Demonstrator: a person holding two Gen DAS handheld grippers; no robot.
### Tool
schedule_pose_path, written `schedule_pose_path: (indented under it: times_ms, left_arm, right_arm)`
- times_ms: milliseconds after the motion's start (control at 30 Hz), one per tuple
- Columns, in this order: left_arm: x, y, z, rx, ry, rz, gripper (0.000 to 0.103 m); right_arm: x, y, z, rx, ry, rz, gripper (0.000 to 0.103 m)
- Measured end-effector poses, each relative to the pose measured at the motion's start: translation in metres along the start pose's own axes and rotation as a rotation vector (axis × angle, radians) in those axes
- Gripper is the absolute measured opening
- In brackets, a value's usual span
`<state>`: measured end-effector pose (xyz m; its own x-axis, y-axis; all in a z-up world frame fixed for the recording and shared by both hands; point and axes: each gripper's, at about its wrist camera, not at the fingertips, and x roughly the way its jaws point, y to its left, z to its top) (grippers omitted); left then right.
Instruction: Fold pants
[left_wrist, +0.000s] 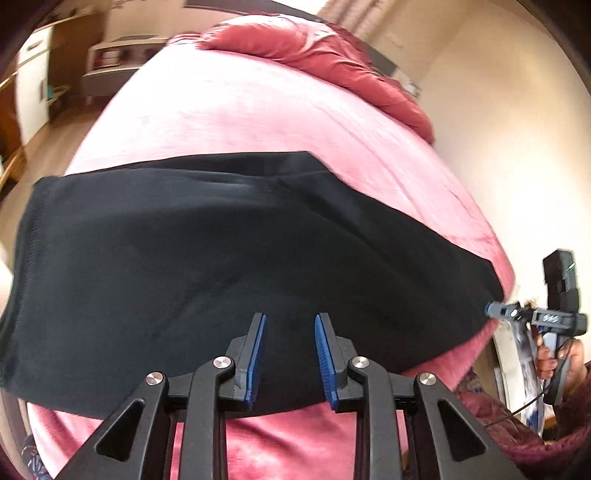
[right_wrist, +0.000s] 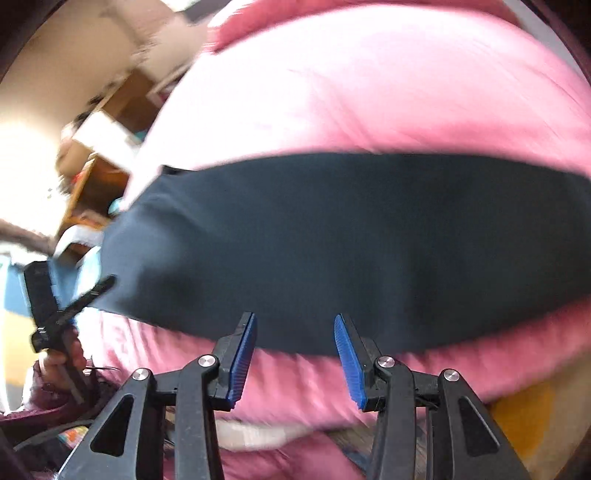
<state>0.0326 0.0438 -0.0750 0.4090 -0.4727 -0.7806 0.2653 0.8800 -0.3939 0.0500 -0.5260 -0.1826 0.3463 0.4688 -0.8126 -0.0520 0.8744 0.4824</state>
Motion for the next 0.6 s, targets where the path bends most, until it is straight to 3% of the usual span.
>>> schedule_pose_path:
  times_ms: [167,300,400,533,567,600]
  left_arm:
    - [-0.004,0.014,-0.005,-0.014,-0.005,0.057,0.028]
    - [-0.006,0.022,-0.008,-0.023,-0.006,0.079,0.028]
    - [-0.006,0.024,-0.012,-0.03,-0.01,0.088,0.028]
    - [-0.004,0.029,-0.014,-0.039,-0.008,0.096,0.028]
    - [-0.006,0.031,-0.015,-0.042,-0.011,0.096,0.029]
    - [-0.007,0.034,-0.015,-0.045,-0.015,0.098,0.029]
  right_arm:
    - [0.057,0.086,0.072,-0.188,0.002,0.091,0.039]
    - [0.098,0.146,0.128,-0.254,-0.002,0.117,0.039]
    - [0.125,0.178,0.162,-0.274,0.003,0.085,0.039]
    - [0.168,0.199,0.186,-0.304,0.12,0.05,0.039]
    - [0.179,0.201,0.187,-0.313,0.159,0.047,0.037]
    - [0.184,0.202,0.187,-0.323,0.181,0.058,0.021]
